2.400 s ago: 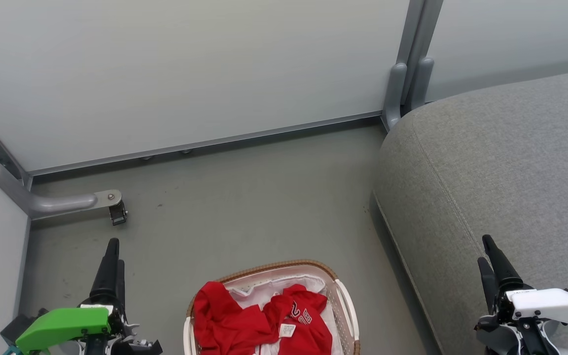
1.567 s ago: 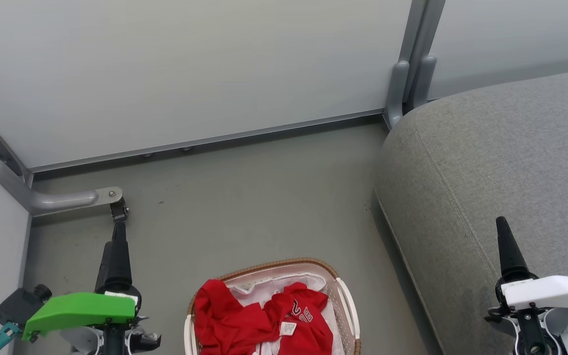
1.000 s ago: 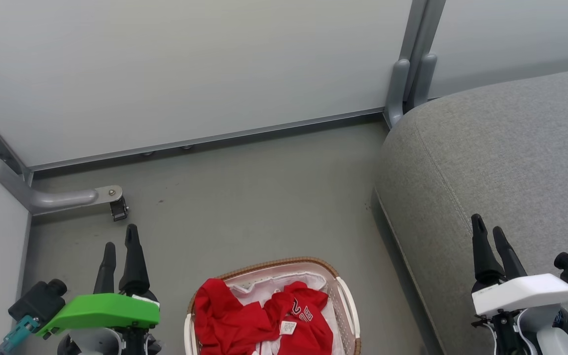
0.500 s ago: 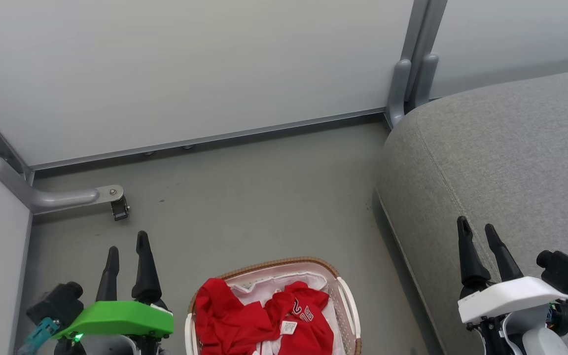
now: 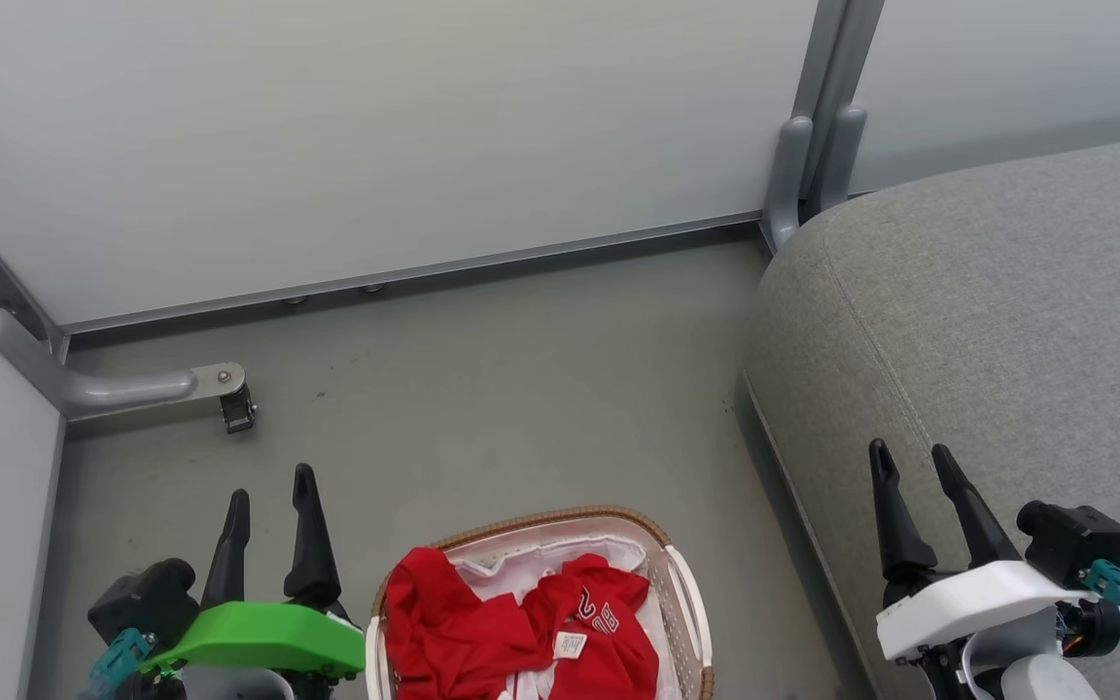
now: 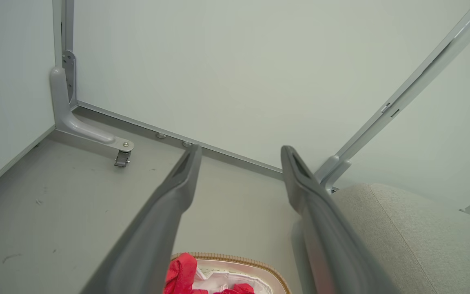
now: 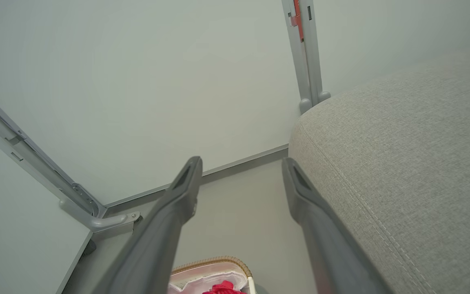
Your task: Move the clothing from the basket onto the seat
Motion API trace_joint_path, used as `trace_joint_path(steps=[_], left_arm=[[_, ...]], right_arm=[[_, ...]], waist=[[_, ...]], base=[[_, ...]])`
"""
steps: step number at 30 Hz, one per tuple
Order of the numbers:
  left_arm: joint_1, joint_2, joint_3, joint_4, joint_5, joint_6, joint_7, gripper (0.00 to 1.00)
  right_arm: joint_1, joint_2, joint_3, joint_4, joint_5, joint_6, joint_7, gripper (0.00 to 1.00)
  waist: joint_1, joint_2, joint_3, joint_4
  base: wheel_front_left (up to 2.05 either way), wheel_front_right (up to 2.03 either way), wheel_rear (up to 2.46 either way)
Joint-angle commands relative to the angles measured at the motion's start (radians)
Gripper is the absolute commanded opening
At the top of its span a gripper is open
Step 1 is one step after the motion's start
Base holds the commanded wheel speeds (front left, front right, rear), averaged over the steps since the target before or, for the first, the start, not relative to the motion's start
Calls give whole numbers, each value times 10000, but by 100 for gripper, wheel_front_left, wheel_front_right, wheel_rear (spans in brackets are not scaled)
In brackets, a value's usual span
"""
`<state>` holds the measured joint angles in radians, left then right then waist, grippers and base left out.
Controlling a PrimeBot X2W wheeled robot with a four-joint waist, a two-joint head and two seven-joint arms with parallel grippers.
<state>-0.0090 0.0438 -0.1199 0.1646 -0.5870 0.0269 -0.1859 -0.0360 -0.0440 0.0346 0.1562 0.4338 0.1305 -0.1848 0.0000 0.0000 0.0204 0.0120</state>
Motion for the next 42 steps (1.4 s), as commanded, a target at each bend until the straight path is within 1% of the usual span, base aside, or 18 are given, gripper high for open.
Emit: trace_joint_path(steps=[1, 27, 36, 42], left_arm=[[86, 78, -41, -34, 261, 49, -80, 100], [373, 92, -274, 250, 1969, 277, -603, 100], [441, 96, -348, 436, 2517, 280, -753, 100], [424, 96, -320, 527, 2518, 330, -790, 100]], right_arm=[[60, -59, 34, -78, -284, 3, -90, 100], [304, -82, 349, 10, -2320, 2, -613, 100], [378, -89, 451, 34, -2920, 2, -768, 100], [396, -90, 466, 37, -3083, 2, -820, 100]], waist=[[0, 0, 2, 6], [0, 0, -64, 90], [0, 0, -85, 109], [0, 0, -78, 116]], base=[[0, 0, 0], [0, 0, 0], [0, 0, 0], [0, 0, 0]])
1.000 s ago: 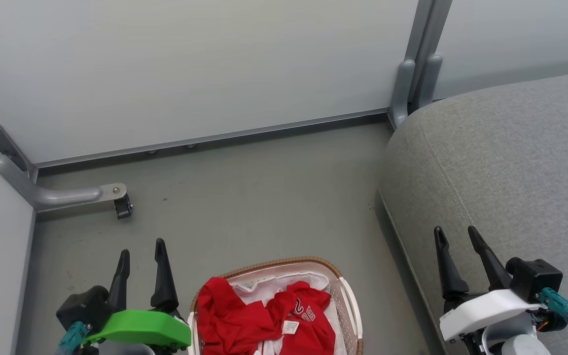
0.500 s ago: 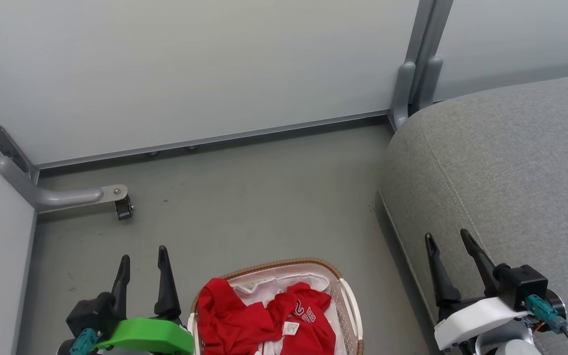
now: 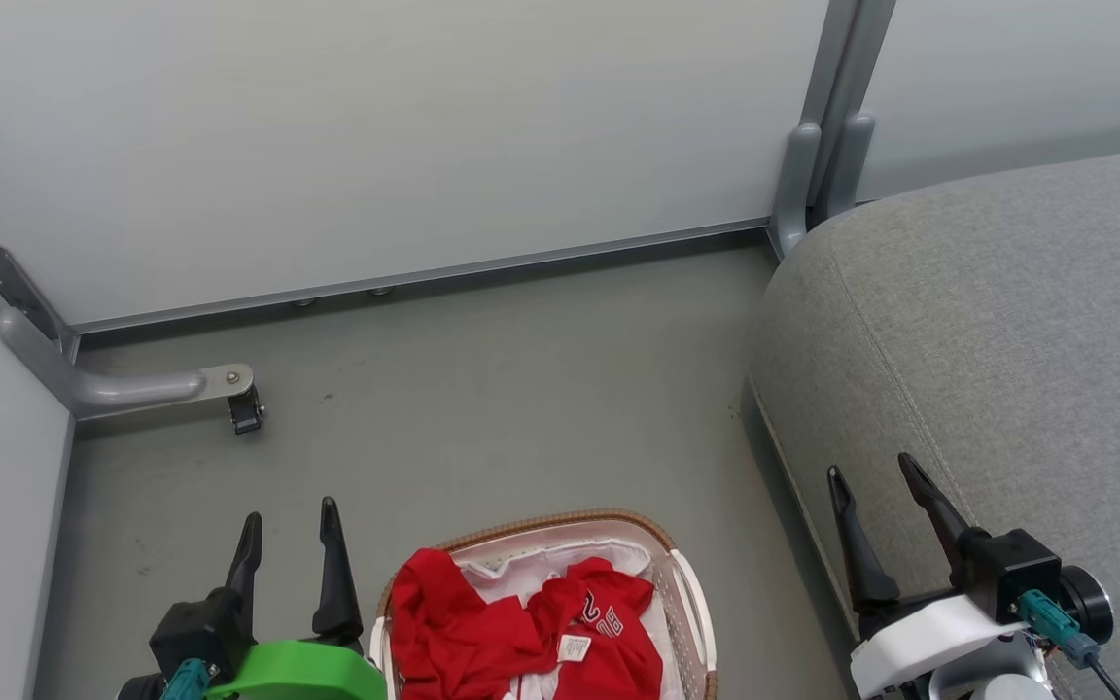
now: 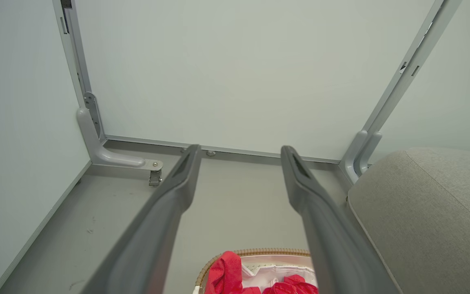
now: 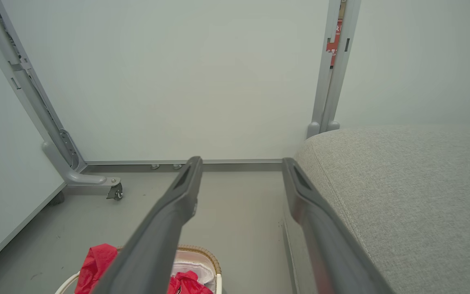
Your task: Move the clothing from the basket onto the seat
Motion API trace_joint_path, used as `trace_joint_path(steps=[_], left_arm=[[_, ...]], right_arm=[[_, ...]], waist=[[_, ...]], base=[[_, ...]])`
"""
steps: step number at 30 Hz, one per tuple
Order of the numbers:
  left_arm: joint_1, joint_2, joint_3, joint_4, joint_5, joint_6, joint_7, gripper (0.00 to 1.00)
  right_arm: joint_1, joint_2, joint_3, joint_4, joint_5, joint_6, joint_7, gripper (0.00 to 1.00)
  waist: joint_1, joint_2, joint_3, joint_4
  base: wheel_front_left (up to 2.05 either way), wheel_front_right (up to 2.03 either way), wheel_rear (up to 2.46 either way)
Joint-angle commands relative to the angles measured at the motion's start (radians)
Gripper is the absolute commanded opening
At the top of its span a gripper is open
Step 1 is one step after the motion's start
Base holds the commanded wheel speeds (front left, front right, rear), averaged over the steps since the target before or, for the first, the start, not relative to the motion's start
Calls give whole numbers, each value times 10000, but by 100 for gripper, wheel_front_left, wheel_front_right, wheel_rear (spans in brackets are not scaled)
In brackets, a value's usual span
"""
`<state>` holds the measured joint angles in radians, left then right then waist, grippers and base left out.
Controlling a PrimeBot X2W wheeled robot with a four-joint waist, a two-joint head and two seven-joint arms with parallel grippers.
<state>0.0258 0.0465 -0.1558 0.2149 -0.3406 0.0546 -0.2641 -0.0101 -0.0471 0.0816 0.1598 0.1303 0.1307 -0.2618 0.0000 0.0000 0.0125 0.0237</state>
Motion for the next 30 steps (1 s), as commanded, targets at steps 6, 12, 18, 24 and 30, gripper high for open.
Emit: trace_joint_path(steps=[6, 12, 18, 24, 30], left_arm=[[39, 69, 95, 71, -18, 46, -7, 100], [1, 69, 99, 131, -73, 3, -7, 100], [-29, 68, 97, 167, -88, -12, -7, 100], [-50, 68, 64, 161, -116, -24, -7, 100], [-403, 68, -198, 101, -154, -66, -7, 100]], right_arm=[[123, -58, -29, 9, -34, 0, -49, 100], [97, -58, -58, 40, 12, 0, -49, 100], [79, -58, -70, 21, 8, 0, -49, 100], [44, -58, -66, -38, 3, 0, -49, 100], [-247, -58, -209, -231, -130, 0, -48, 100]], waist=[[0, 0, 3, -12], [0, 0, 9, -14], [0, 0, 29, -10], [0, 0, 115, -28], [0, 0, 727, -55]], base=[[0, 0, 0], [0, 0, 0], [0, 0, 0], [0, 0, 0], [0, 0, 0]])
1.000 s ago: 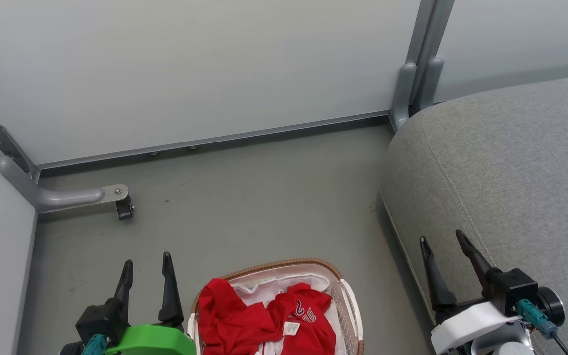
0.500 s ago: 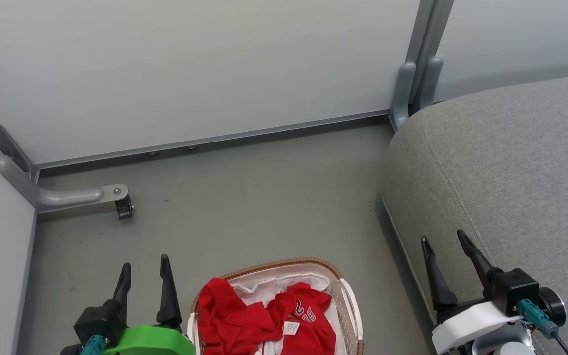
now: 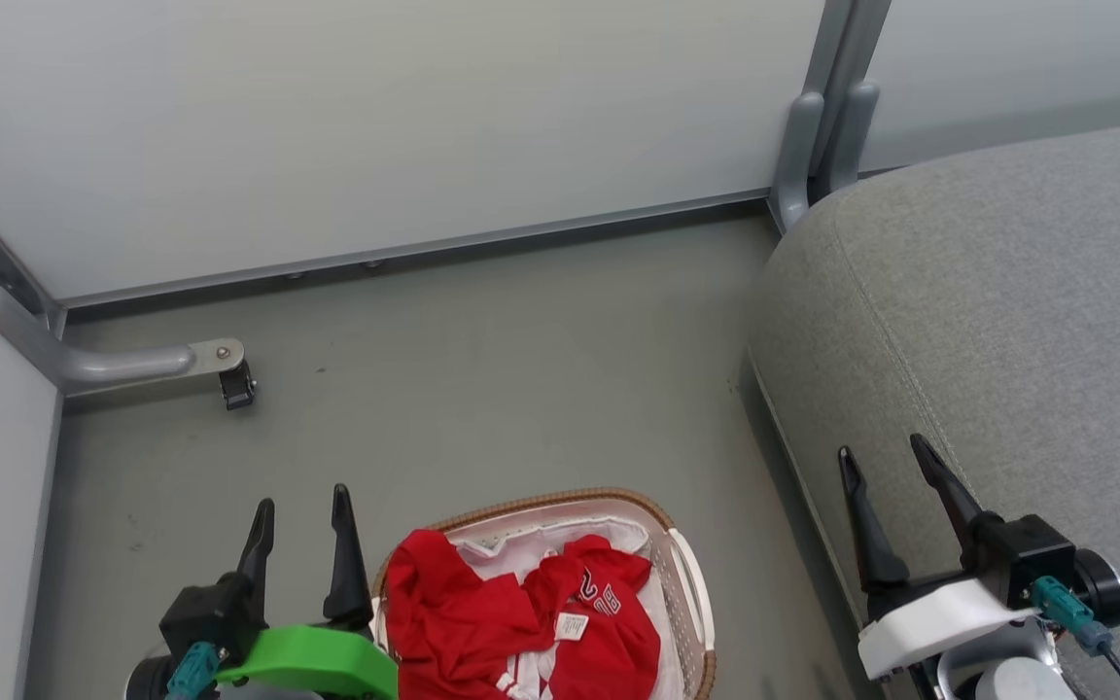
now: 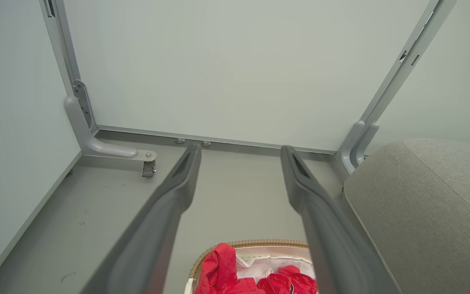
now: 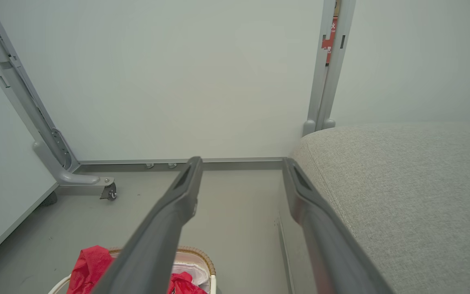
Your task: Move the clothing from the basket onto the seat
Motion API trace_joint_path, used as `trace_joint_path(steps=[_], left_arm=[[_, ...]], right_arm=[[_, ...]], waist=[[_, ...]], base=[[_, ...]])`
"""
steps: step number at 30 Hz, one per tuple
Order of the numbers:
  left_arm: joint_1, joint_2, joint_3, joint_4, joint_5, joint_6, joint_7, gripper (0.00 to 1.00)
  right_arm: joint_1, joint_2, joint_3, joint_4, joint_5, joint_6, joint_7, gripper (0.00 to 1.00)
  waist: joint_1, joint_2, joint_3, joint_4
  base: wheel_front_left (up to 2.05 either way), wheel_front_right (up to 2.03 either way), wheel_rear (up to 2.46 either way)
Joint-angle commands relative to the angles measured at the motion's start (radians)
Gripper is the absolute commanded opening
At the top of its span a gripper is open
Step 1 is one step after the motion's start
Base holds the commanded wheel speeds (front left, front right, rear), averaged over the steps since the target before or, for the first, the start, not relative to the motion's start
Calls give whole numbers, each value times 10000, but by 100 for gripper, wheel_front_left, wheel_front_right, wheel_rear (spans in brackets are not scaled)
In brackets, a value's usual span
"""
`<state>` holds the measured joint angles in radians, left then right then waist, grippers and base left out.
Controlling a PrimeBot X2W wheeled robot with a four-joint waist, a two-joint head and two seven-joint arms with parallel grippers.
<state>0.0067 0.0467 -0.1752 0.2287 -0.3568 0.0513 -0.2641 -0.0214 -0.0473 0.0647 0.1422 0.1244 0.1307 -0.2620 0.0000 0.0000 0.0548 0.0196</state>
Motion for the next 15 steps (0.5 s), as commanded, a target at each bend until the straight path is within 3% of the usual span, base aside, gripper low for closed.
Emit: trace_joint_path(steps=[1, 8, 15], left_arm=[[-295, 66, -45, -34, 6, -31, -7, 100], [-1568, 60, -558, 342, 605, -193, -6, 100], [-3444, 60, -1446, 1597, 1052, -360, -2, 100]], right_arm=[[-202, -56, -85, -82, -91, 0, -46, 100], [-1053, -56, -637, -374, -327, -1, -46, 100], [-2312, -53, -1193, -994, -499, -4, -35, 100]], waist=[[0, 0, 459, -18], [0, 0, 2112, -53], [0, 0, 4312, -357]], base=[[0, 0, 0], [0, 0, 0], [0, 0, 0]])
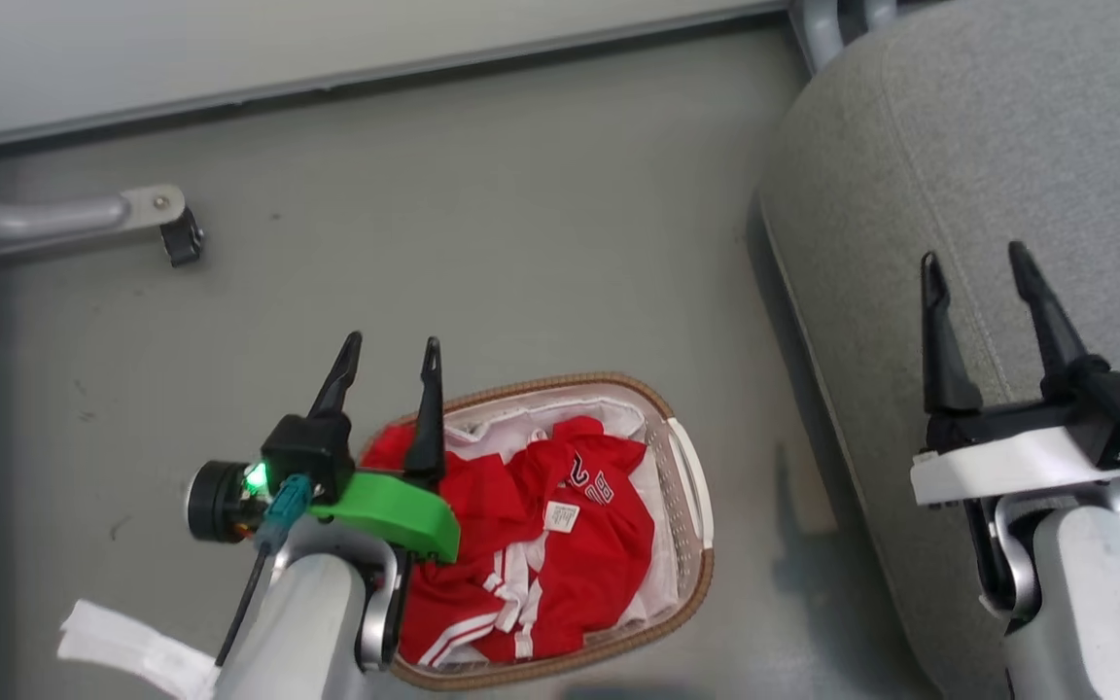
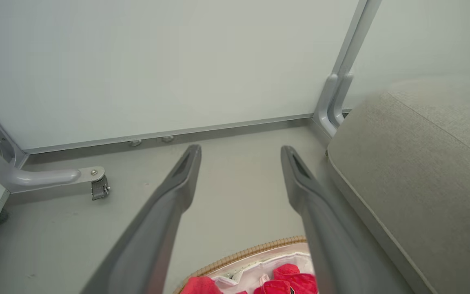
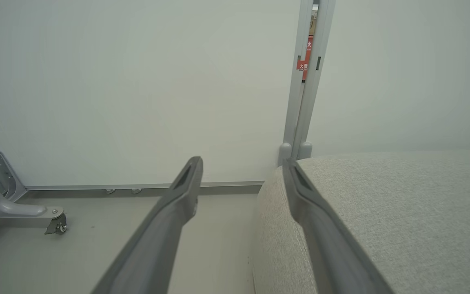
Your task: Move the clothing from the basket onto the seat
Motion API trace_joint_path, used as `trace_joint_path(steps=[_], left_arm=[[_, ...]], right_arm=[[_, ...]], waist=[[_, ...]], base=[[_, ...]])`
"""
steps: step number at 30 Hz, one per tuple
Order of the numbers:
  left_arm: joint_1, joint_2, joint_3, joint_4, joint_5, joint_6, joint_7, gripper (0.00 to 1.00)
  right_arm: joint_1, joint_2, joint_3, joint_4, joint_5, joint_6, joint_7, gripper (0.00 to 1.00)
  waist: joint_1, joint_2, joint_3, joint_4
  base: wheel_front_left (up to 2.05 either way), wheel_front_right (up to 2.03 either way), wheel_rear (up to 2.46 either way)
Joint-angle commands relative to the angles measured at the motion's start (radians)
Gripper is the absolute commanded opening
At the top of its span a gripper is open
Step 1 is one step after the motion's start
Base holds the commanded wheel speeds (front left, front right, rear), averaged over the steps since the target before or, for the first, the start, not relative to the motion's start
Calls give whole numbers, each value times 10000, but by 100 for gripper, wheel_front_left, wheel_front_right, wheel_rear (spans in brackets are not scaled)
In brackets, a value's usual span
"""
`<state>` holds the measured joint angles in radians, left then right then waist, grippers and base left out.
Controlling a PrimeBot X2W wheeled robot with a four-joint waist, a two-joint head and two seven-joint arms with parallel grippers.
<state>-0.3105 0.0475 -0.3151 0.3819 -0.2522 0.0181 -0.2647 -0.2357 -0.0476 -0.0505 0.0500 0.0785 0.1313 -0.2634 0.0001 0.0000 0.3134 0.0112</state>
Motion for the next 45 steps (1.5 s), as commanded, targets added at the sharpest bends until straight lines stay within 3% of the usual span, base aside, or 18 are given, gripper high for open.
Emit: trace_joint_path(steps=[1, 14, 21, 31, 42, 44, 45], left_arm=[[-499, 52, -206, 220, 47, -86, 3, 100], [-3137, 60, -2911, 3283, 478, -695, 2, 100], [-3989, 63, -3913, 5161, 147, -671, 0, 100], [-5097, 130, -4226, 8140, 149, 225, 276, 100], [-5234, 184, -4047, 8932, -240, 918, 1023, 100], [-5129, 158, -3937, 8952, -394, 855, 984, 80], [-5078, 141, -3889, 8957, -456, 820, 930, 55]], right_arm=[[-308, -48, -82, -155, -56, -10, -22, 100], [-1687, -40, -466, -1454, 393, -10, -22, 100], [-1957, -37, -372, -1663, 712, -10, -22, 100], [-2225, -39, -322, -1595, 1178, -10, -22, 100], [-2299, -41, -179, -1560, 1447, -10, -22, 100], [-2260, -41, -134, -1537, 1442, -10, -22, 100], [-2226, -41, -109, -1514, 1453, -10, -22, 100]], waist=[[-1, 0, 1979, -322], [-1, 0, 4574, -1071], [-1, 0, 5319, -1383], [-1, 0, 5921, -1695], [-1, 0, 5971, -1730], [-1, 0, 5893, -1723], [-1, 0, 5838, -1719]], base=[[0, 0, 0], [0, 0, 0], [0, 0, 0], [0, 0, 0], [0, 0, 0], [0, 0, 0], [0, 0, 0]])
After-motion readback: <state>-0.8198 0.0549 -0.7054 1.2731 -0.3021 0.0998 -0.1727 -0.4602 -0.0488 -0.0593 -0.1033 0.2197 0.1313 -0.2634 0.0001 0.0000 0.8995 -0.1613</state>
